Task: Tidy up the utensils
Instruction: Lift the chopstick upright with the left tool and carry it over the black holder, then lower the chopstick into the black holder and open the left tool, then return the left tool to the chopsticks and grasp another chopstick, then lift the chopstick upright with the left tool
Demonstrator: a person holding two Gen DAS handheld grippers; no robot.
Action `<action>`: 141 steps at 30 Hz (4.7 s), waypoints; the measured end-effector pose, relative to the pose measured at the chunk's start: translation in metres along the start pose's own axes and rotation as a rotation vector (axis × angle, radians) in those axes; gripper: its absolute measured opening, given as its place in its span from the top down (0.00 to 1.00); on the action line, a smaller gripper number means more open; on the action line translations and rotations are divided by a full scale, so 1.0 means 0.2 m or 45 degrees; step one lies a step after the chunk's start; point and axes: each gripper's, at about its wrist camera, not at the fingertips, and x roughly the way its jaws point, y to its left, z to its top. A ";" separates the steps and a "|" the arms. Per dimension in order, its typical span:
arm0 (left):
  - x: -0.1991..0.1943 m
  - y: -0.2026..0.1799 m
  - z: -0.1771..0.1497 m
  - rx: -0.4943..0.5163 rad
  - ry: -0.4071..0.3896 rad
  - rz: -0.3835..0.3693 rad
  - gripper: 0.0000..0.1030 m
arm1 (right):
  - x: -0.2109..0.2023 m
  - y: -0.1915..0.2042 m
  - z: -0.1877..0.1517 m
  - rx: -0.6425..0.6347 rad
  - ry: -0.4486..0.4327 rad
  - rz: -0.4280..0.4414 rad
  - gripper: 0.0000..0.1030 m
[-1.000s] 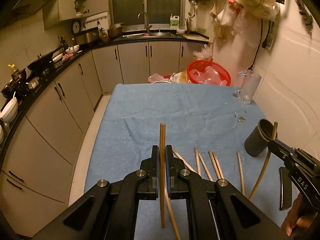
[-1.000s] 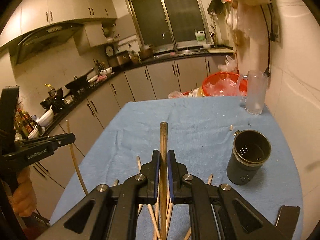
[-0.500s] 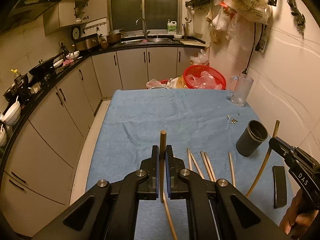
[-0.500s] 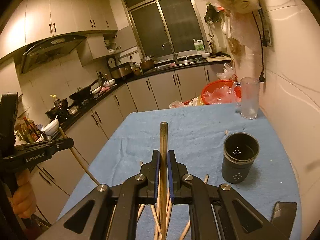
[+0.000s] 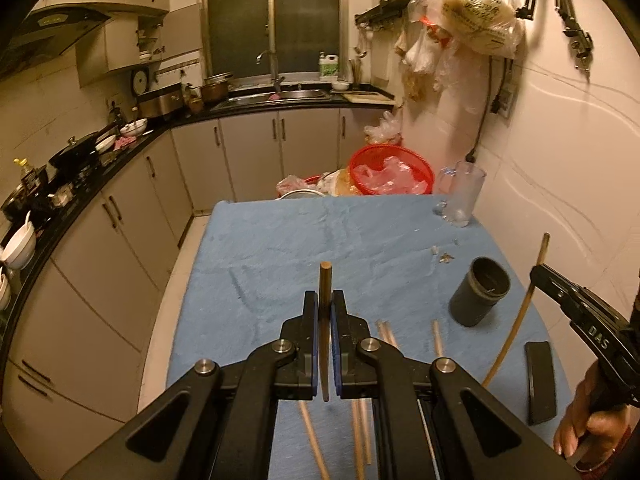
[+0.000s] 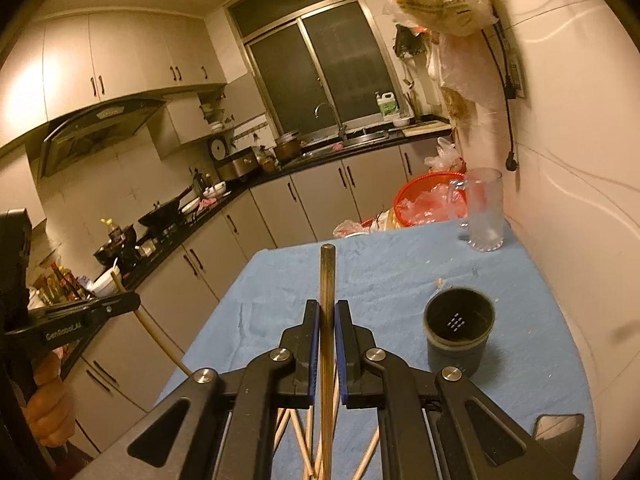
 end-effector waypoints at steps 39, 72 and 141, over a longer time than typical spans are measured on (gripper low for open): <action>0.45 -0.86 0.49 0.054 0.033 -0.372 0.94 | 0.23 -0.75 0.54 0.220 -0.179 -0.273 0.92; 0.21 -0.52 0.19 0.014 -0.069 -0.234 0.51 | -0.08 -0.50 0.24 0.141 -0.113 -0.159 0.45; 0.89 0.28 -0.62 -0.327 0.565 0.029 0.93 | 0.95 -0.14 -0.41 -0.045 0.696 -0.248 0.93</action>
